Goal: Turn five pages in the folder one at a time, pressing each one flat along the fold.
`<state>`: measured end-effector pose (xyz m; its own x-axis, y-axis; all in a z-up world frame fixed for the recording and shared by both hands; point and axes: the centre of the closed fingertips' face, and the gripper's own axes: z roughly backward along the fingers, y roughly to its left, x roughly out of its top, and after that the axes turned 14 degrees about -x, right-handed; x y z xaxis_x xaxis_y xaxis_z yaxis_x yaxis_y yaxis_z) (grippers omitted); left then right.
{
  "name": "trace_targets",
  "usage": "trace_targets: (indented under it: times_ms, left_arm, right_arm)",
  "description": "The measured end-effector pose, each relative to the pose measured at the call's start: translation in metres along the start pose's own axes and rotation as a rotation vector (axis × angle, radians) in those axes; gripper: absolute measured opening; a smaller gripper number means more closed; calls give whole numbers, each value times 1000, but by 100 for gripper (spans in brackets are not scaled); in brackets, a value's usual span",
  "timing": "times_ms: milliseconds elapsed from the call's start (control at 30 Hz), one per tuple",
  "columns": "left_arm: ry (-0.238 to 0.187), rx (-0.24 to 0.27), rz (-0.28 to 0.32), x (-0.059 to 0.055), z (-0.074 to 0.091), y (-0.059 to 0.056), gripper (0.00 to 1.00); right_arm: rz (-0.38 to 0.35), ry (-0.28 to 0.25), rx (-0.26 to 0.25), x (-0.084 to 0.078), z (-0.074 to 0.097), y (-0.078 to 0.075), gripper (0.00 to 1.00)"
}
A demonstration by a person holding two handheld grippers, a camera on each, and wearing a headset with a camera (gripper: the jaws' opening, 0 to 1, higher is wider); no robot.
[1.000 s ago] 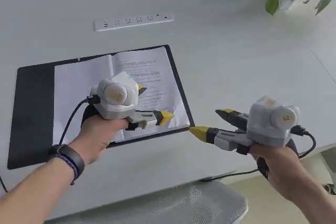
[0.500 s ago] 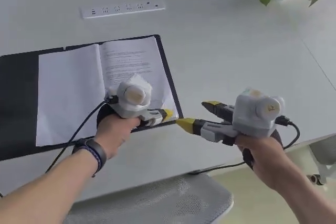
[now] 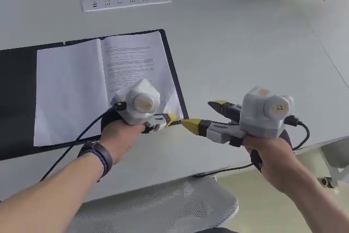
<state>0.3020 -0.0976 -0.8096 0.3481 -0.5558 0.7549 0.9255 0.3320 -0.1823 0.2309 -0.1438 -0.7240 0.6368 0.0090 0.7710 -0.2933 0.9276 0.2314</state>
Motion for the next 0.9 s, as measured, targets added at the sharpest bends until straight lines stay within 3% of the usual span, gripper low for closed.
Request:
trace_targets:
  times_ms: [500,900]
  left_arm:
    - [-32,-1,7,1,2,3,50]
    - [-41,-2,20,2,4,6,47]
  right_arm:
    - [-14,-3,17,2,-13,2,60]
    - [-57,-15,57,20,-47,-1,57]
